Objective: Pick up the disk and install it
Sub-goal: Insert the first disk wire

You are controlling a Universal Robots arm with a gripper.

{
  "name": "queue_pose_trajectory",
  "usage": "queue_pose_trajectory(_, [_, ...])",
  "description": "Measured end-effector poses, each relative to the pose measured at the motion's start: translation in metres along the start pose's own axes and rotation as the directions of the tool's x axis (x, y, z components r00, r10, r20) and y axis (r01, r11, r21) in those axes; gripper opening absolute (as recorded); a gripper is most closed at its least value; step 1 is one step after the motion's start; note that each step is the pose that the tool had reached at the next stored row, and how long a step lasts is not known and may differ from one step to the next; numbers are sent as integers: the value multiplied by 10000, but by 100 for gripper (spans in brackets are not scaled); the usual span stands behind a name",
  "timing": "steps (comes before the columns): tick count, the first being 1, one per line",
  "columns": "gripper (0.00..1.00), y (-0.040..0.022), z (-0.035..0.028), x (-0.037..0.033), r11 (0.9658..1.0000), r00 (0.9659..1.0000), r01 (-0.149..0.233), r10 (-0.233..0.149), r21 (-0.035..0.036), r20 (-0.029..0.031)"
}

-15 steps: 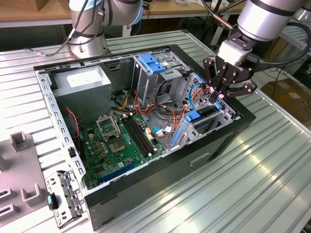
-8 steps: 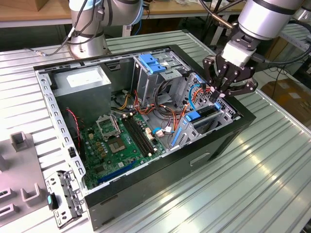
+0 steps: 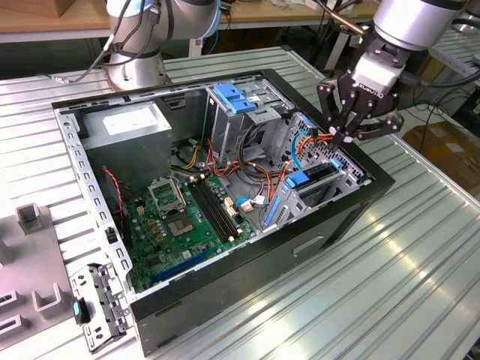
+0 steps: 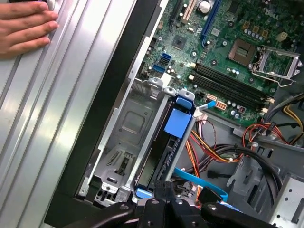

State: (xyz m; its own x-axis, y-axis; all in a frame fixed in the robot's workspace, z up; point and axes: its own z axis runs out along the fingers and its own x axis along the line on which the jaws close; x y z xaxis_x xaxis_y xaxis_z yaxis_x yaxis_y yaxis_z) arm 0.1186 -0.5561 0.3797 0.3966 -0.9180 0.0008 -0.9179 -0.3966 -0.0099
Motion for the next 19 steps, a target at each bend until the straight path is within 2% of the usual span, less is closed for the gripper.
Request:
queue_pose_trajectory(5, [11,-112,6,23,9997,9997,237,-237,1,4])
queue_pose_trajectory(8, [11,-223,15,37,9991,9991,418,-418,1,6])
queue_pose_trajectory(11, [11,-235,13,18,9952,9952,976,-976,0,7])
queue_pose_trajectory(19, [11,-239,14,12,9948,9948,1014,-1014,-7,-5])
